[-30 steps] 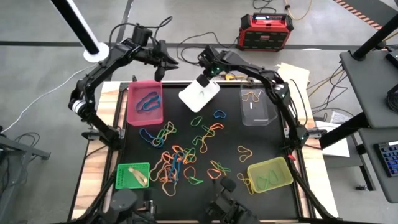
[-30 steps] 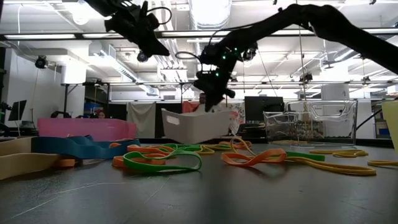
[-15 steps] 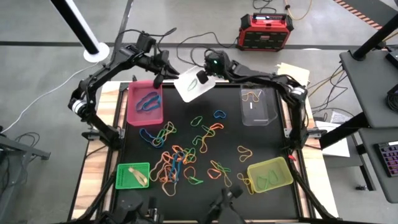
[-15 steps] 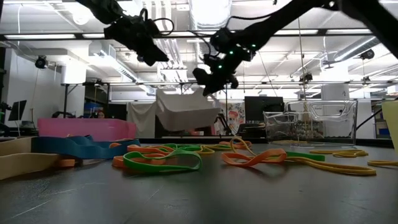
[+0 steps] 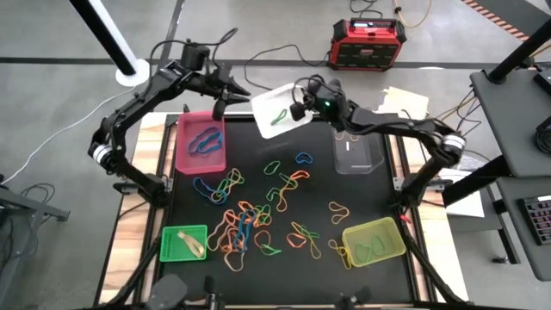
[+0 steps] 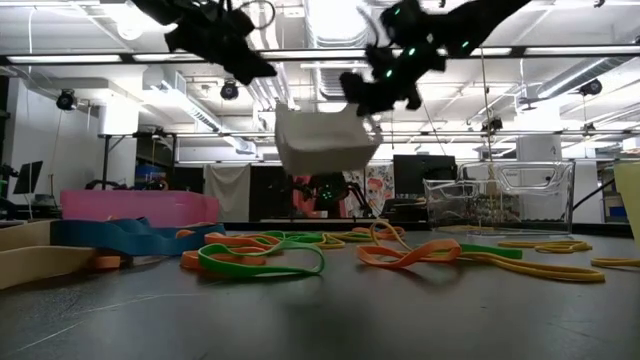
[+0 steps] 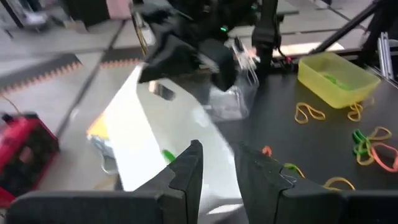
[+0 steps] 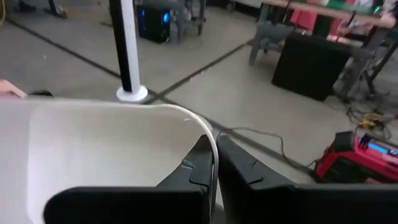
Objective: Sort rubber bands into baskets
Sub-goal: Remove the green rubber band from the white bin
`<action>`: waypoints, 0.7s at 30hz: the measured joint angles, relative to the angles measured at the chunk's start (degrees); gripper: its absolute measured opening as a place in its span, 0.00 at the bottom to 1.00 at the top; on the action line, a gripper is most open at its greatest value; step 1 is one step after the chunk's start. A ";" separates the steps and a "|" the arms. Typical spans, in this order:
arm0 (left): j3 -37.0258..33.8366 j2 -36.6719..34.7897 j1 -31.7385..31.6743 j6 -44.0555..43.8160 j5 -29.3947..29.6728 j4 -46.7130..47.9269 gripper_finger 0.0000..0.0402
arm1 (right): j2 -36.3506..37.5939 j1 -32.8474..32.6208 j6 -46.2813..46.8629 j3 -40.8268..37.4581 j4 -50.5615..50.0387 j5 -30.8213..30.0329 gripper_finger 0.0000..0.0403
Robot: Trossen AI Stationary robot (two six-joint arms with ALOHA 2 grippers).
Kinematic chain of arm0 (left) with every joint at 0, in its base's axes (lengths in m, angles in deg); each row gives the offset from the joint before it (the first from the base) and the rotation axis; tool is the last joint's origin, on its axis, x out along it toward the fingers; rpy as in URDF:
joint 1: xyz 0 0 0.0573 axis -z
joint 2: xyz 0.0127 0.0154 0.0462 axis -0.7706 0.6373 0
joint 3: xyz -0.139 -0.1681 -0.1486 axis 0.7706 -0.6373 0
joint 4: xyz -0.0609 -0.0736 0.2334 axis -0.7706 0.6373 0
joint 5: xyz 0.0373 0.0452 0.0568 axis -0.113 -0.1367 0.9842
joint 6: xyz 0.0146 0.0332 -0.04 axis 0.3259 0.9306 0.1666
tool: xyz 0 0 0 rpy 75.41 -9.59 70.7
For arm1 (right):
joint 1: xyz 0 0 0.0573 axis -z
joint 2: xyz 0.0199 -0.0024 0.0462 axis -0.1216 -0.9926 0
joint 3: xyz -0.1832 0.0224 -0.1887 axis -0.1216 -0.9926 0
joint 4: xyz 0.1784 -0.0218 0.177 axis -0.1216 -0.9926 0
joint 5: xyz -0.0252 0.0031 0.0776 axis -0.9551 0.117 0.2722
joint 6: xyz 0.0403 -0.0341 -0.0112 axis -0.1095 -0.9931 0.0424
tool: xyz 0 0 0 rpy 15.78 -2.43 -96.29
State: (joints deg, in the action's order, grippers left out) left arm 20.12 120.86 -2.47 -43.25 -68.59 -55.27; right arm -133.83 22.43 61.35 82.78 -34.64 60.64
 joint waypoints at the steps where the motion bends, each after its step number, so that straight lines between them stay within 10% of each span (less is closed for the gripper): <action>1: 0.00 -0.40 -0.02 -0.26 0.00 -0.79 0.19 | 1.54 -0.48 -0.05 -1.20 0.17 -0.54 0.02; 8: -0.06 -0.99 0.11 -0.78 0.00 -2.58 0.19 | 10.14 -3.74 -4.47 -10.63 7.13 -2.41 0.02; 21: -0.90 -0.48 0.35 -1.70 0.00 -3.69 0.19 | 7.58 -6.16 -20.11 -26.84 52.53 -3.34 0.02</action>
State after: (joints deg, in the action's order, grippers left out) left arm 19.22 120.39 -2.12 -44.96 -68.59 -58.96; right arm -126.25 16.26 41.24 55.94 17.90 57.30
